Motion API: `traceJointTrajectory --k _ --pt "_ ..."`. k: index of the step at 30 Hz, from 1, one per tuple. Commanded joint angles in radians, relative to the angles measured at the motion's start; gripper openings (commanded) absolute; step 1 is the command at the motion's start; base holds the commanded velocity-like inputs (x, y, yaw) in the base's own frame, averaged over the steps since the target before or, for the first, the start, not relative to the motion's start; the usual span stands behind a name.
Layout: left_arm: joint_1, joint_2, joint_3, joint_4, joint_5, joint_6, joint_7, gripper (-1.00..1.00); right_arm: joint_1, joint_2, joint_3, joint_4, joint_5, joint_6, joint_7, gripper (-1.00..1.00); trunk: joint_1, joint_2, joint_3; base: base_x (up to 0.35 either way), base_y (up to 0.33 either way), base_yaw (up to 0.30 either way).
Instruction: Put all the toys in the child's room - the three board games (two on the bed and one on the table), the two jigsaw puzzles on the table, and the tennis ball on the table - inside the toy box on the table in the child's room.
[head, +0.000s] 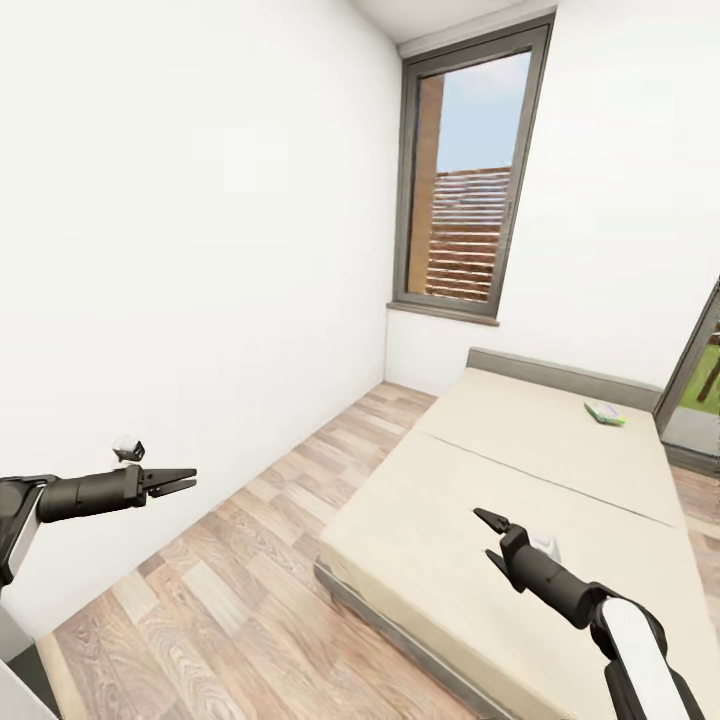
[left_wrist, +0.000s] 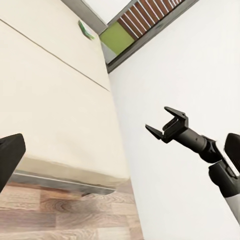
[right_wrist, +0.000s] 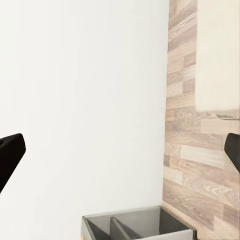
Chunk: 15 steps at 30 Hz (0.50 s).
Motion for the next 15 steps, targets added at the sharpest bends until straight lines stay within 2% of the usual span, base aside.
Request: traceJointTrajectory --k 1,9,15 --pt "-0.001 0.0 0.0 0.0 -0.001 0.011 -0.004 1.0 -0.001 -0.001 -0.002 0.005 -0.006 0.002 -0.004 1.0 0.001 -0.002 -0.002 -0.073 -0.215 -0.001" --pt "-0.001 0.0 0.0 0.0 -0.001 0.011 -0.004 1.0 -0.001 -0.007 -0.024 0.023 -0.007 -0.021 -0.003 1.0 0.001 -0.002 -0.002 -0.023 -0.193 0.0" --pt "-0.001 0.0 0.0 0.0 -0.001 0.011 -0.004 1.0 -0.001 -0.007 -0.035 0.019 -0.013 -0.028 -0.002 1.0 0.001 -0.002 -0.002 -0.002 -0.06 0.0"
